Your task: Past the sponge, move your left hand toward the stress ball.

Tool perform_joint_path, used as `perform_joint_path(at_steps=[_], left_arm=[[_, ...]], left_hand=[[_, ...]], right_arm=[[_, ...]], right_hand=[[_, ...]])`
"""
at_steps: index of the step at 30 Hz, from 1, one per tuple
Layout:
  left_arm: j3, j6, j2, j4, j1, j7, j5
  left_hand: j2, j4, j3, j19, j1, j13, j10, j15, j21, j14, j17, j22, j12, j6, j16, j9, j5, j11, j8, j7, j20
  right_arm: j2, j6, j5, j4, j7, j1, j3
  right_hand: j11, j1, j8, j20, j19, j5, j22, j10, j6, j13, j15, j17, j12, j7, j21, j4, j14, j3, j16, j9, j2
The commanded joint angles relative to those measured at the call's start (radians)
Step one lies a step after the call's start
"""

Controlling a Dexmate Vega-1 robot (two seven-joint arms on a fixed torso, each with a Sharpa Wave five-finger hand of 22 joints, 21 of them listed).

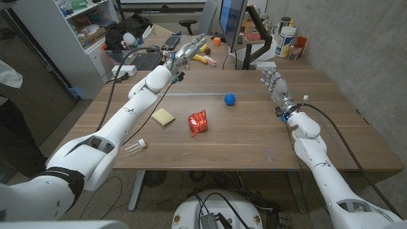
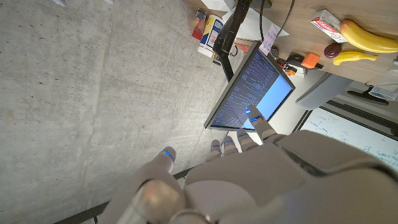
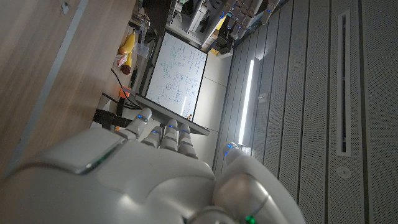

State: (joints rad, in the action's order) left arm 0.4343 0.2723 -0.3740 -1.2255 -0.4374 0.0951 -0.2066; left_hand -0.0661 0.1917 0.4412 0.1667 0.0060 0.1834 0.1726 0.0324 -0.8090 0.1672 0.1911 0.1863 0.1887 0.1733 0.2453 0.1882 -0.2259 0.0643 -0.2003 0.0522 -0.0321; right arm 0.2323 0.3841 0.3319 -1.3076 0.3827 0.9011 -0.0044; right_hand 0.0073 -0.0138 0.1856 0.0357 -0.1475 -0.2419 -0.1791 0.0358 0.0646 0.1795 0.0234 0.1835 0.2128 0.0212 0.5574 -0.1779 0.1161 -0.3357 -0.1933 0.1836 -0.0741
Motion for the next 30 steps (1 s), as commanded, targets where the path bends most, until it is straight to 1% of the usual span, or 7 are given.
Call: perform_joint_path(at_steps=[1, 8, 22, 30], left_arm=[[0.032, 0.021, 0.016, 0.034, 0.04, 0.012, -0.031], [0.042, 0.027, 0.025, 0.042, 0.051, 0.019, -0.04], [0.067, 0.039, 0.025, 0.048, 0.071, 0.014, -0.089], [0.072, 0.046, 0.029, 0.055, 0.081, 0.022, -0.095]], left_hand=[[-0.114, 0.0, 0.01, 0.122, 0.008, 0.002, 0.084, 0.013, 0.006, 0.103, 0.0, -0.001, 0.004, 0.047, 0.007, 0.004, -0.005, 0.005, -0.001, 0.01, -0.017], [-0.113, 0.0, 0.01, 0.122, 0.008, 0.002, 0.083, 0.015, 0.007, 0.104, 0.0, -0.001, 0.004, 0.046, 0.005, 0.004, -0.005, 0.007, 0.0, 0.012, -0.019], [-0.112, 0.0, 0.01, 0.122, 0.008, 0.002, 0.081, 0.016, 0.01, 0.102, 0.0, -0.001, 0.003, 0.044, 0.004, 0.004, -0.005, 0.009, 0.001, 0.014, -0.019], [-0.112, 0.0, 0.011, 0.123, 0.008, 0.002, 0.08, 0.02, 0.012, 0.102, -0.001, -0.001, 0.003, 0.038, 0.003, 0.004, -0.006, 0.014, 0.001, 0.03, -0.018]], right_arm=[[0.006, 0.015, 0.006, 0.007, -0.006, -0.001, 0.001], [0.007, 0.019, 0.009, 0.012, -0.006, -0.001, 0.001], [0.011, 0.031, 0.011, 0.013, -0.006, -0.003, -0.004], [0.011, 0.035, 0.011, 0.013, -0.01, -0.003, -0.007]], right_hand=[[-0.002, -0.003, 0.008, 0.058, 0.003, 0.002, -0.004, 0.005, 0.007, 0.005, -0.003, 0.005, 0.001, 0.003, -0.007, 0.002, -0.003, -0.008, -0.005, 0.003, -0.104], [-0.001, -0.003, 0.008, 0.058, 0.004, 0.002, -0.004, 0.006, 0.007, 0.005, -0.003, 0.005, 0.001, 0.003, -0.009, 0.002, -0.003, -0.009, -0.005, 0.003, -0.104], [-0.001, -0.003, 0.008, 0.058, 0.006, 0.003, -0.004, 0.007, 0.008, 0.005, -0.003, 0.005, 0.0, 0.003, -0.013, 0.002, -0.004, -0.009, -0.005, 0.003, -0.104], [-0.002, -0.003, 0.008, 0.058, 0.006, 0.004, -0.004, 0.008, 0.009, 0.005, -0.001, 0.005, 0.0, 0.003, -0.015, 0.002, -0.004, -0.009, -0.005, 0.003, -0.104]])
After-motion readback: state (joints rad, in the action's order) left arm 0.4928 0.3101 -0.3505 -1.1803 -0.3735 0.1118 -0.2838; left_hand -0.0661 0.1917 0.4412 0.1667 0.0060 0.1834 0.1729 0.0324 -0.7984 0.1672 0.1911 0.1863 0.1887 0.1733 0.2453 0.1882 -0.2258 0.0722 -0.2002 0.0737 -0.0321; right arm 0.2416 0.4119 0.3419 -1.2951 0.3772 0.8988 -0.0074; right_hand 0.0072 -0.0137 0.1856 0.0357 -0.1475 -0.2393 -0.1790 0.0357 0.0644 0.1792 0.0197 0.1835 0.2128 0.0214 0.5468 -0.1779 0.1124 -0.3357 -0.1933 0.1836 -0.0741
